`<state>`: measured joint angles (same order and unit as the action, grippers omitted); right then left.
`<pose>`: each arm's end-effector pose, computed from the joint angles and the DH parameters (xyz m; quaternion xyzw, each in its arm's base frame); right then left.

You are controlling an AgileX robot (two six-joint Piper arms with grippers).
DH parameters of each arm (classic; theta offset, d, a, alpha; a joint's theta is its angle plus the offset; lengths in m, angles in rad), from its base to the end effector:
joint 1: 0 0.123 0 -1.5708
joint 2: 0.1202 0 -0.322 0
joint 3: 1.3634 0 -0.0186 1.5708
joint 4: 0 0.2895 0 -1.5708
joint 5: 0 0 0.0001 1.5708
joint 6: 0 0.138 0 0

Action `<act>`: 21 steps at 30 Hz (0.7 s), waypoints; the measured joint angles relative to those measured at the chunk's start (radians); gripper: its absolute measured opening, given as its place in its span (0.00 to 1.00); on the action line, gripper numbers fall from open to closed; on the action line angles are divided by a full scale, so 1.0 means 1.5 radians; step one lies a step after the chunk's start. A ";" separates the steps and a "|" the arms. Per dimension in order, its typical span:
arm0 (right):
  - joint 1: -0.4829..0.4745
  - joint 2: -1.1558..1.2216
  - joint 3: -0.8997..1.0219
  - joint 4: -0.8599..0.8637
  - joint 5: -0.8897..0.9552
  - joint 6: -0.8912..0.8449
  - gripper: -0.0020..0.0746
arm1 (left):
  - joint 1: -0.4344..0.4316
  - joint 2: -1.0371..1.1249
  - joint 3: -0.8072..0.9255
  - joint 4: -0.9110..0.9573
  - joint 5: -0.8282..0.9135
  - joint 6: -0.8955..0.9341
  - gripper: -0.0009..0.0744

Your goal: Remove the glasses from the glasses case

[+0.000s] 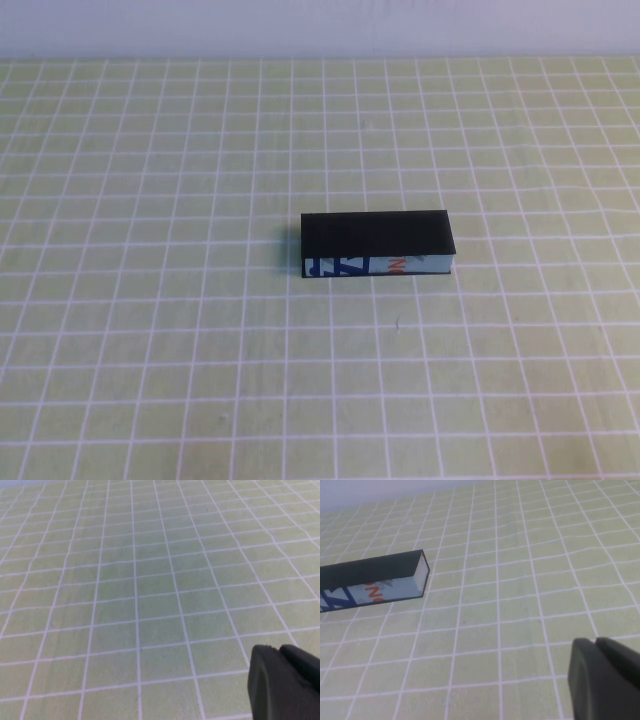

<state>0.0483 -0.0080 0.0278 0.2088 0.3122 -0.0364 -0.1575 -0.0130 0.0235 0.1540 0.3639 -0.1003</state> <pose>0.1009 0.0137 0.1645 0.0252 0.7856 0.0899 0.6116 0.0993 -0.0081 0.1596 0.0640 0.7971 -0.0123 0.6003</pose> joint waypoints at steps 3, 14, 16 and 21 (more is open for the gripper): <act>0.000 0.000 0.000 0.000 0.000 0.000 0.00 | 0.000 0.000 0.000 0.000 0.000 0.000 0.01; 0.000 0.000 0.000 0.266 -0.131 0.000 0.00 | 0.000 0.000 0.000 0.001 0.000 0.000 0.01; 0.000 0.000 0.000 0.301 -0.160 0.000 0.00 | 0.000 0.000 0.000 0.001 0.000 0.000 0.01; 0.000 0.000 0.000 0.355 -0.156 0.000 0.00 | 0.000 0.000 0.000 0.001 0.000 0.000 0.01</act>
<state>0.0483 -0.0080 0.0278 0.7410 0.0778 -0.0358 -0.1575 -0.0130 0.0235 0.1556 0.3639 -0.1003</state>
